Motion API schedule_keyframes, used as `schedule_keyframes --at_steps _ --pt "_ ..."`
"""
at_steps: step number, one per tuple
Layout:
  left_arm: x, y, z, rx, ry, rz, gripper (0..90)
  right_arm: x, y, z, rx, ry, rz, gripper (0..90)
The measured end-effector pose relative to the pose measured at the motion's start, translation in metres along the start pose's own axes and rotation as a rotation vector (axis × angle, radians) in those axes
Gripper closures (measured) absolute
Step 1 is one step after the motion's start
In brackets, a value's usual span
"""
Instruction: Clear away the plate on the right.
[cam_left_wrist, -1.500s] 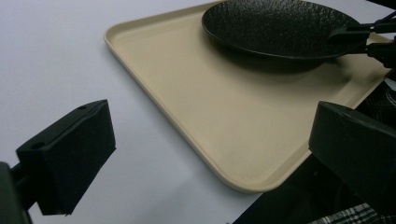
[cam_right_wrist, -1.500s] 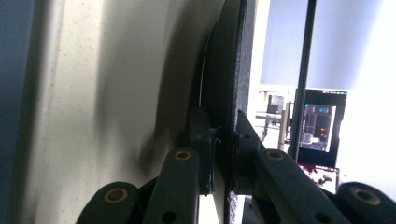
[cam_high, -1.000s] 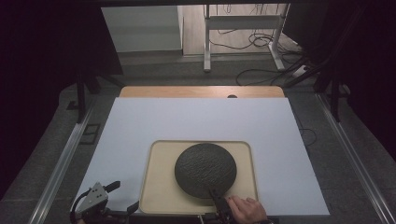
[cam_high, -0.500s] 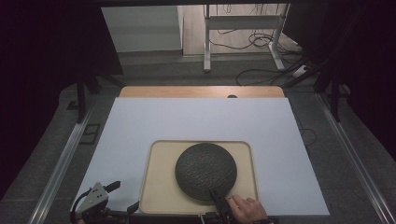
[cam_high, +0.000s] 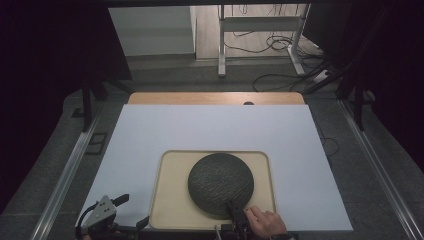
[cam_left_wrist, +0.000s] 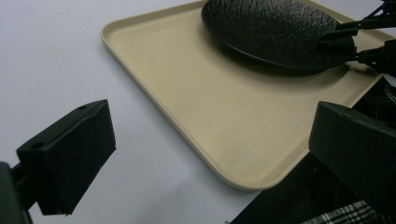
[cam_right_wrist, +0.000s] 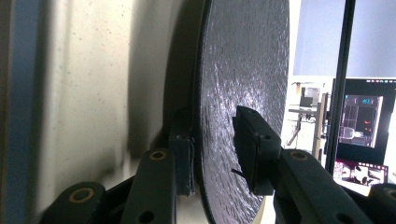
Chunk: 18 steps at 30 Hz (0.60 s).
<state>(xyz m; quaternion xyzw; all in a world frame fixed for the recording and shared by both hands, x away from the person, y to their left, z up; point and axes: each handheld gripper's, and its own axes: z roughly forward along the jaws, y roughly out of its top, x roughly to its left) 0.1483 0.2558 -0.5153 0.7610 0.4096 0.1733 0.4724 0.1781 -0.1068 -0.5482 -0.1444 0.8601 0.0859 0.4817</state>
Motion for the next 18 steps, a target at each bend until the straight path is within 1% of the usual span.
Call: schedule_keyframes --at_steps 1,2,4,5,8,9,10,11,13,14,17,18 --pt "0.000 0.000 0.000 0.000 0.000 0.000 0.3 -0.001 0.000 0.000 0.008 0.009 -0.002 67.1" --pt "0.000 0.000 0.000 0.000 0.000 0.000 0.3 -0.001 0.000 -0.001 0.015 0.003 0.007 66.5" --pt "0.000 0.000 0.000 -0.001 0.000 0.000 0.3 -0.001 0.000 -0.001 0.020 0.006 0.010 66.1" --pt "0.000 0.000 0.000 -0.001 0.001 0.000 0.3 -0.001 -0.003 0.001 -0.014 0.048 0.045 64.0" --pt "0.000 0.000 0.000 -0.001 0.000 0.000 0.3 -0.002 -0.004 0.000 -0.009 0.050 0.057 61.7" --pt "0.000 0.000 0.000 -0.001 0.001 0.000 0.3 -0.004 -0.006 -0.001 -0.001 0.058 0.074 57.7" --pt "0.000 0.000 0.000 -0.001 0.001 0.001 0.3 -0.004 -0.006 -0.001 -0.001 0.058 0.074 57.7" --pt "0.000 0.000 0.000 -0.001 0.001 0.001 0.3 -0.007 -0.007 -0.002 0.003 0.056 0.078 54.2" --pt "0.000 0.000 0.000 0.000 0.001 0.001 0.3 -0.007 -0.008 -0.002 -0.002 0.052 0.084 53.6" --pt "0.000 0.000 0.000 -0.001 0.001 0.001 0.3 -0.008 -0.008 -0.007 0.046 0.024 0.075 52.3" --pt "0.000 0.000 0.000 -0.001 0.001 0.000 0.3 -0.009 -0.009 -0.009 0.046 0.020 0.083 51.3" --pt "0.000 0.000 0.000 -0.001 0.001 0.000 0.3 -0.009 -0.010 -0.010 0.043 0.010 0.089 50.7"
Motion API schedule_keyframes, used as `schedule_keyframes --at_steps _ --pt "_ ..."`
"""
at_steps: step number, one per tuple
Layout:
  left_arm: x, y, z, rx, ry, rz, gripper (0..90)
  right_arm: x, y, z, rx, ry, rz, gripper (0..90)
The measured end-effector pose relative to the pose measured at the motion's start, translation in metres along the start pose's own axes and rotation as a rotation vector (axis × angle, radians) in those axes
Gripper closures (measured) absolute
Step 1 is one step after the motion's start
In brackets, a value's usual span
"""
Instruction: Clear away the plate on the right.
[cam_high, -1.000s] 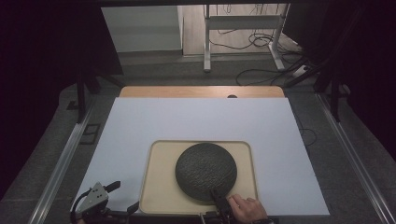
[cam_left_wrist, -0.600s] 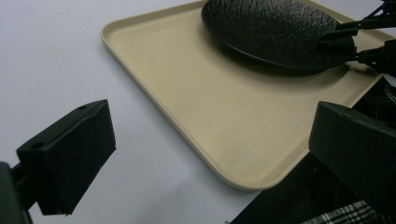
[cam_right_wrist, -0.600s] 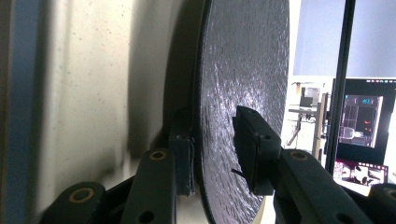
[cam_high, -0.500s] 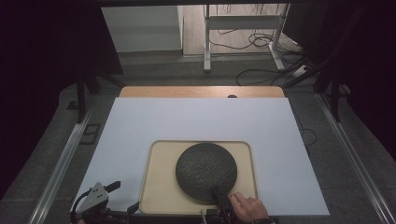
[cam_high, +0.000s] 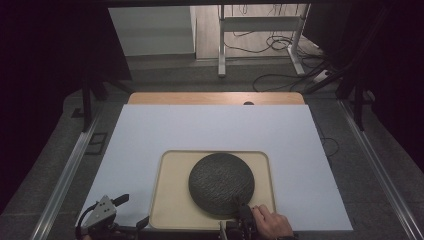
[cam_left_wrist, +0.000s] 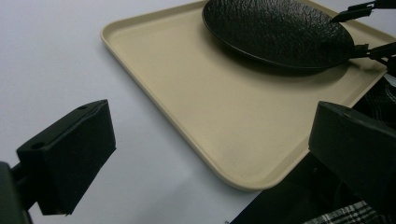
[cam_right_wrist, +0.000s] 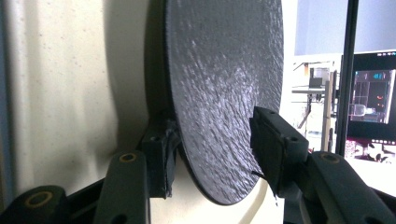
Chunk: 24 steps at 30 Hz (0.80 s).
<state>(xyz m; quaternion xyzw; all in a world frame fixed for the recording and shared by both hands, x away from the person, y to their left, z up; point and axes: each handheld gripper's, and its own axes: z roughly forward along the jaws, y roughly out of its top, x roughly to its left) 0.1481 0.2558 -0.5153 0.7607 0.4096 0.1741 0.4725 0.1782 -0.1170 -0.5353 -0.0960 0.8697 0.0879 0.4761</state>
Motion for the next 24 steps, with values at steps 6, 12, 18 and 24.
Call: schedule_keyframes --at_steps 6,12,18,24 --pt "0.000 0.000 0.000 -0.001 0.000 -0.001 0.3 -0.002 -0.003 -0.004 0.004 0.004 0.016 48.6" --pt "0.000 0.000 0.000 -0.002 0.001 -0.001 0.3 -0.004 -0.007 -0.005 -0.039 0.048 0.040 47.1" --pt "0.000 0.000 0.000 -0.002 0.001 0.001 0.3 -0.006 -0.009 -0.009 -0.016 0.040 0.042 46.3" --pt "0.000 0.000 0.000 -0.002 0.001 0.000 0.3 -0.008 -0.013 -0.011 -0.019 0.051 0.061 45.8"
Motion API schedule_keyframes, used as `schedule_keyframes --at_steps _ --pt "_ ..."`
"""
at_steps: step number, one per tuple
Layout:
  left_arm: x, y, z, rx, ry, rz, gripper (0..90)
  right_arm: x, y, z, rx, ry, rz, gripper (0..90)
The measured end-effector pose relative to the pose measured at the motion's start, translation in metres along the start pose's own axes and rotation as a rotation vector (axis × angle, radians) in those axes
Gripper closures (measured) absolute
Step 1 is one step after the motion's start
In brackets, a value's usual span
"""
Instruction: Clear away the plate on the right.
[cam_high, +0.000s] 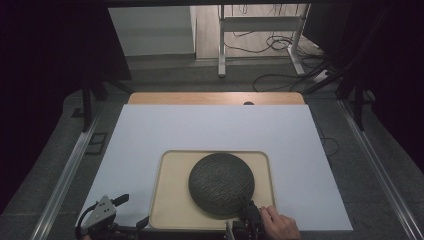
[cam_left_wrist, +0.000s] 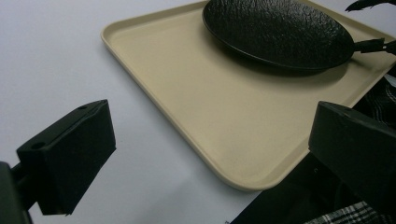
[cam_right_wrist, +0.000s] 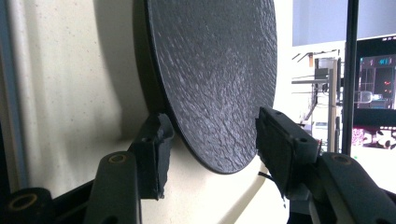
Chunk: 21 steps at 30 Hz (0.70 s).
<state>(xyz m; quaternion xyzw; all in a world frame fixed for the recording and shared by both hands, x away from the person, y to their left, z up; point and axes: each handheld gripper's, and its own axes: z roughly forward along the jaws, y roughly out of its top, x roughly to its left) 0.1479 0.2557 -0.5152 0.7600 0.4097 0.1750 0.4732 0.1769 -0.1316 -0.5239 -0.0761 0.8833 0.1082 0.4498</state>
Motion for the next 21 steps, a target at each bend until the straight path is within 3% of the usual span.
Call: schedule_keyframes --at_steps 1,5,15,16,18,21 --pt "0.000 0.000 0.000 0.000 0.000 0.000 0.3 0.000 0.000 -0.002 0.028 -0.038 -0.007 45.6" --pt "0.000 0.000 0.000 0.000 0.000 -0.001 0.3 -0.003 -0.003 -0.005 0.035 -0.023 0.004 44.8" --pt "0.000 0.000 0.000 0.001 0.000 0.001 0.3 -0.005 -0.010 -0.009 0.058 -0.038 0.023 44.6" --pt "0.000 0.000 0.000 0.000 0.000 0.001 0.3 -0.007 -0.012 -0.010 0.041 -0.018 0.038 44.7" --pt "0.000 0.000 0.000 0.000 0.000 0.000 0.3 -0.008 -0.013 -0.012 0.053 -0.041 0.041 44.7" --pt "0.000 0.000 0.000 0.001 0.000 0.001 0.3 -0.009 -0.015 -0.012 0.044 -0.037 0.057 44.7"
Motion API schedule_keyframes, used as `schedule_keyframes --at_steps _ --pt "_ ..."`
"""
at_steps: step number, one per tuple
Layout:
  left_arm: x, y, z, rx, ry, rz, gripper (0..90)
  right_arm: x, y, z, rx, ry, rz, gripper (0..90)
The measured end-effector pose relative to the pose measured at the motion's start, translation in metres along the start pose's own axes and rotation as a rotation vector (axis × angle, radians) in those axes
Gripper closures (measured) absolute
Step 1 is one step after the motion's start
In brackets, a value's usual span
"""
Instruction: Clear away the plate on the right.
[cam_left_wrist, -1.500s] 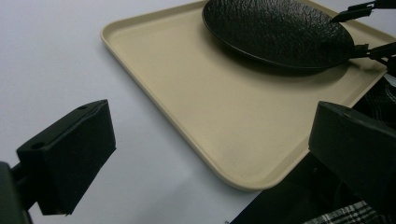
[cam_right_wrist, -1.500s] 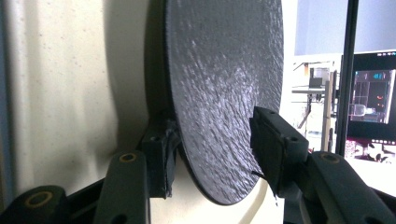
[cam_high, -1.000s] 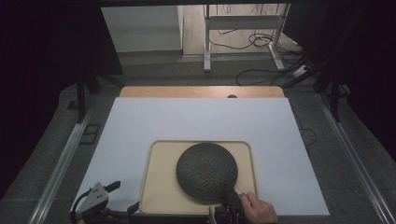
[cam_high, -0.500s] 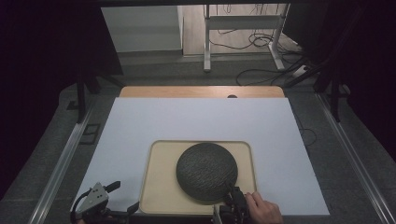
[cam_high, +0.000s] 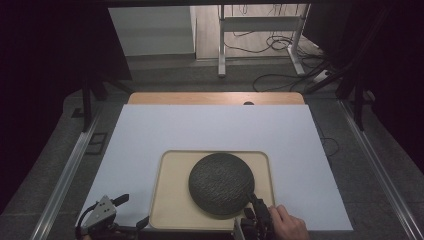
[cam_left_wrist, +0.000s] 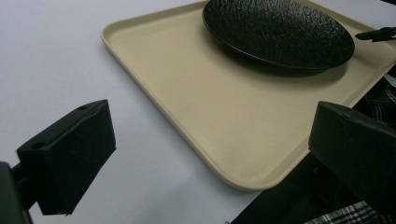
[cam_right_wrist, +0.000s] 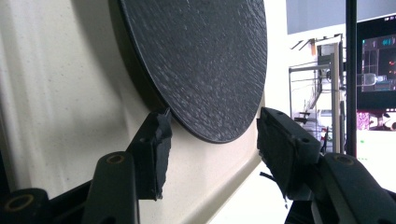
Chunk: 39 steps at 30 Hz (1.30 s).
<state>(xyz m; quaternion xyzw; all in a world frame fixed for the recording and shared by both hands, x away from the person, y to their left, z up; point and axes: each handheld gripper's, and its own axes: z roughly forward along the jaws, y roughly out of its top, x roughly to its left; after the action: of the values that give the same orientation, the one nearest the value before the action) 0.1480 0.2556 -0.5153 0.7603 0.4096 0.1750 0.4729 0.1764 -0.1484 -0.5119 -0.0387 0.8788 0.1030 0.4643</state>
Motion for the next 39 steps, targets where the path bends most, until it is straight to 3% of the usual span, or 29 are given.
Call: schedule_keyframes --at_steps 5,7,10,23,24,39 --pt "0.000 0.000 0.000 -0.001 0.000 -0.001 0.3 -0.003 -0.002 -0.002 0.015 -0.024 0.027 44.2" --pt "0.000 0.000 0.000 -0.001 0.000 -0.001 0.3 -0.007 -0.004 -0.002 -0.010 -0.014 0.073 43.4" --pt "0.000 0.000 0.000 -0.002 0.000 -0.001 0.3 -0.009 -0.007 -0.002 -0.012 -0.009 0.104 42.7" --pt "0.000 0.000 0.000 -0.002 -0.001 0.000 0.3 -0.019 -0.020 -0.002 -0.018 -0.004 0.204 39.5" --pt "0.000 0.000 0.000 -0.002 -0.001 -0.001 0.3 -0.020 -0.022 -0.002 -0.026 0.001 0.241 38.6" --pt "0.000 0.000 0.000 -0.003 -0.003 0.001 0.3 -0.029 -0.040 0.000 -0.046 0.041 0.344 31.0"
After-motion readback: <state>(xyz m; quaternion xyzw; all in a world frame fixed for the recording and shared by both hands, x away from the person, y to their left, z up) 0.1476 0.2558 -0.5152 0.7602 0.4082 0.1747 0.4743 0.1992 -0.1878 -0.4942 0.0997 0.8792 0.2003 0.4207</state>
